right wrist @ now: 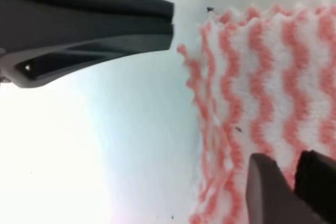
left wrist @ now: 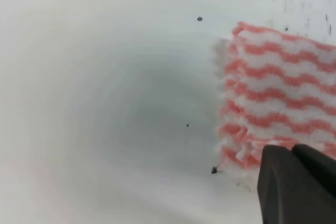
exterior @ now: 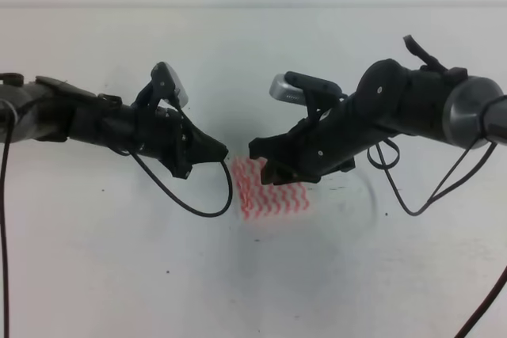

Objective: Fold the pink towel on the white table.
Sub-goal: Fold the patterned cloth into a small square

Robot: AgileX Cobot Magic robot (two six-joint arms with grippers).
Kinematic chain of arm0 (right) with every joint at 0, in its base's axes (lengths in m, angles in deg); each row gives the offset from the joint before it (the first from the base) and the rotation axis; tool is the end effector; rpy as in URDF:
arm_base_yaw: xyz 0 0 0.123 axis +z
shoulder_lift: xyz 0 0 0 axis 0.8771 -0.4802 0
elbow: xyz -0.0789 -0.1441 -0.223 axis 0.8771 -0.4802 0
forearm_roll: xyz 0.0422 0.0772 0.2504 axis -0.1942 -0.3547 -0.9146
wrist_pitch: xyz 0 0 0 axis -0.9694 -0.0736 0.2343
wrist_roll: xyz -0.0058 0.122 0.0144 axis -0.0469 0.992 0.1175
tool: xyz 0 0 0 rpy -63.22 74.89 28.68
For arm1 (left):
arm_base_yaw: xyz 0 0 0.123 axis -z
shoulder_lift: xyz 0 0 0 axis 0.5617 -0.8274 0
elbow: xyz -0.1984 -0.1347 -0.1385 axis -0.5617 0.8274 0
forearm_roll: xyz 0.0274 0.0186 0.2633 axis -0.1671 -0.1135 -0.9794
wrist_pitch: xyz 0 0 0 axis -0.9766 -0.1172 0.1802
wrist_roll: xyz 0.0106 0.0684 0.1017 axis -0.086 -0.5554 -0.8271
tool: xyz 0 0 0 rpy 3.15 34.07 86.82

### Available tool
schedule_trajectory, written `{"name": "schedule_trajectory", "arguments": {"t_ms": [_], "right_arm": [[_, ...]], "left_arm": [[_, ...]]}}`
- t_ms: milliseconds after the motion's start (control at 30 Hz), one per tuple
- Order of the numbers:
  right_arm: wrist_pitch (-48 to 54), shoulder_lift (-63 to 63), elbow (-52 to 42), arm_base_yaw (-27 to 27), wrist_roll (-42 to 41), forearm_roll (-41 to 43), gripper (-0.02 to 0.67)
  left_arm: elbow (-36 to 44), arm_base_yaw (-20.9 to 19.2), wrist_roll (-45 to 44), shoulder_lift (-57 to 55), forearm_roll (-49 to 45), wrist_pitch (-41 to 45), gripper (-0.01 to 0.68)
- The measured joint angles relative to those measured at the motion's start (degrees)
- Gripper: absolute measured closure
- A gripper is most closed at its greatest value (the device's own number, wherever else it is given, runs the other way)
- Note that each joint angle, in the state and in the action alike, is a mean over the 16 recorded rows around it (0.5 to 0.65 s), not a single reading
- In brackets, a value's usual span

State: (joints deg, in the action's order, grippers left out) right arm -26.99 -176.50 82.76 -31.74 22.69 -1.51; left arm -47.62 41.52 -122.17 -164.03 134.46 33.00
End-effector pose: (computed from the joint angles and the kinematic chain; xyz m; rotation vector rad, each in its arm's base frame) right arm 0.3745 0.2628 0.1540 -0.2098 2.7005 0.8041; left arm 0.4235 -0.1569 0.1110 1.3362 1.8446 -0.9268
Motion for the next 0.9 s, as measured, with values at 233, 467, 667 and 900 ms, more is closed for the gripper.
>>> {"name": "schedule_trajectory", "arguments": {"t_ms": [233, 467, 667, 900], "right_arm": [[0.2, -0.1, 0.0, 0.4, 0.0, 0.1, 0.544], [0.5, -0.9, 0.0, 1.2, 0.0, 0.2, 0.549], [1.1, -1.6, 0.0, 2.2, 0.0, 0.3, 0.549], [2.2, -1.9, 0.1, 2.9, 0.0, 0.2, 0.555]], "left_arm": [[0.0, -0.1, 1.2, -0.2, 0.5, -0.3, 0.677], [0.0, 0.2, 1.4, -0.2, 1.0, -0.4, 0.677], [0.0, 0.7, 1.8, -0.4, 1.4, -1.8, 0.677], [0.0, 1.2, 2.3, -0.6, 1.3, -4.2, 0.677]]}}
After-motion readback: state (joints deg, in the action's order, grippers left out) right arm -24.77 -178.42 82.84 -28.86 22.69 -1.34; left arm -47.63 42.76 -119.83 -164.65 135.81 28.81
